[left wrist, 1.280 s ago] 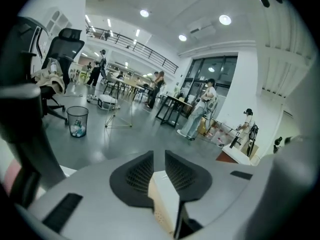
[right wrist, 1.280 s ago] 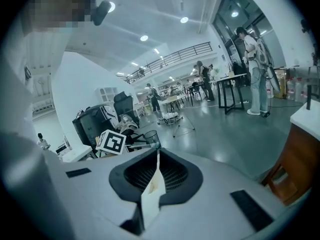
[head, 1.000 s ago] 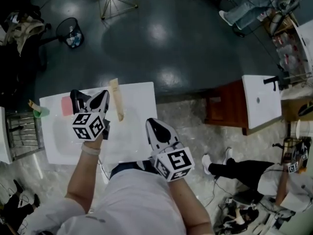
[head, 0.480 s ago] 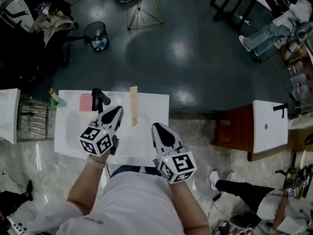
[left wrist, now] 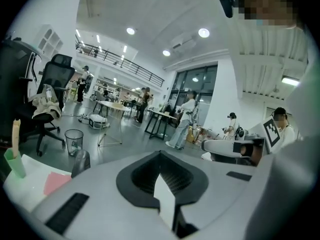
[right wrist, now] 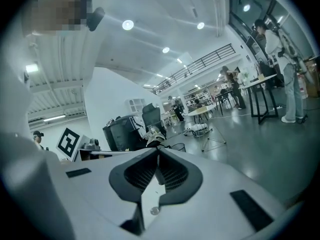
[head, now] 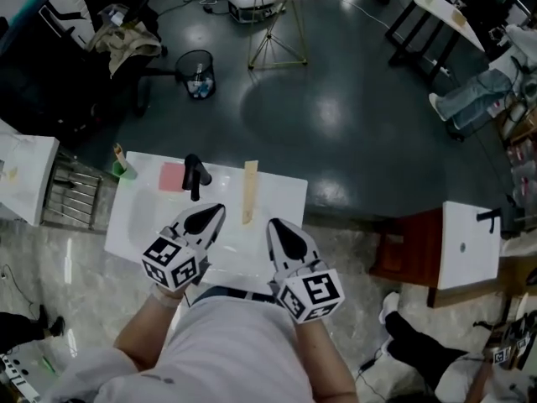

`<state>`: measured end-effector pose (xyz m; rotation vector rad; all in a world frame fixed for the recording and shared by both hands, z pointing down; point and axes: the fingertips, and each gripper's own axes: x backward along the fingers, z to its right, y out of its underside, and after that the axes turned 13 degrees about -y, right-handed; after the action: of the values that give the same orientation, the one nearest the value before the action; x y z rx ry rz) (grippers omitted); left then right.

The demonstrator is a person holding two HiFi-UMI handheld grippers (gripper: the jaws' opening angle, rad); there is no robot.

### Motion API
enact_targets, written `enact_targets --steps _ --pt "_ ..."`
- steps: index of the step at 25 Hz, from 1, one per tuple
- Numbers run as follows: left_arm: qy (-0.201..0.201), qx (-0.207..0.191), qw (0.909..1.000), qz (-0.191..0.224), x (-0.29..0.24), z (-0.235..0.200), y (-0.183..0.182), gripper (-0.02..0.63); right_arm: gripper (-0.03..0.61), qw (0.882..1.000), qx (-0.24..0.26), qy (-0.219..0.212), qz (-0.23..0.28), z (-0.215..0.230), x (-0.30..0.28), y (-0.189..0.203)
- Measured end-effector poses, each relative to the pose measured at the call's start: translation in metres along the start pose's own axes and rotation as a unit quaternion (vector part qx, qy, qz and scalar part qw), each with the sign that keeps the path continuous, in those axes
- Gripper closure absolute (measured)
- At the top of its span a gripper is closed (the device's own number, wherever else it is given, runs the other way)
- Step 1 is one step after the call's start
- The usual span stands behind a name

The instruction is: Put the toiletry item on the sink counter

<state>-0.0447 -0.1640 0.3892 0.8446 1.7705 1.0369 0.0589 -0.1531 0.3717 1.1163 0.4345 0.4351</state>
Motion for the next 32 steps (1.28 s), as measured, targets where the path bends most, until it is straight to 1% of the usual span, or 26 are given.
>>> enact_targets --steps 4,13,18,22,28,30,32 --pt "-0.007 0.008 0.9999 0.008 0.021 0.002 -0.007 0.597 0.554 1.0 0.005 -0.022 0.003 -0.019 0.002 -0.01" --pt "-0.024 0.007 0.9994 0.025 0.059 0.006 -0.017 0.597 0.554 0.997 0.026 -0.067 -0.002 -0.049 -0.009 -0.015" --pt "-0.052 0.005 0.9981 0.031 0.078 -0.001 -0.018 0.597 0.554 0.995 0.043 -0.094 -0.013 -0.064 -0.015 -0.018" --pt "-0.072 0.014 0.9965 0.041 0.088 -0.012 -0.018 0.597 0.554 0.993 0.054 -0.106 -0.015 -0.072 -0.019 -0.02" --pt "-0.08 0.031 0.9948 0.055 0.091 -0.021 -0.02 0.597 0.554 0.991 0.055 -0.117 -0.025 -0.073 -0.027 -0.014" --pt "-0.073 0.04 0.9947 0.06 0.091 -0.021 -0.022 0.597 0.554 0.991 0.054 -0.118 -0.028 -0.072 -0.029 -0.012" --pt "-0.062 0.035 0.9956 0.061 0.09 -0.019 -0.022 0.597 0.554 0.991 0.055 -0.117 -0.03 -0.071 -0.03 -0.011"
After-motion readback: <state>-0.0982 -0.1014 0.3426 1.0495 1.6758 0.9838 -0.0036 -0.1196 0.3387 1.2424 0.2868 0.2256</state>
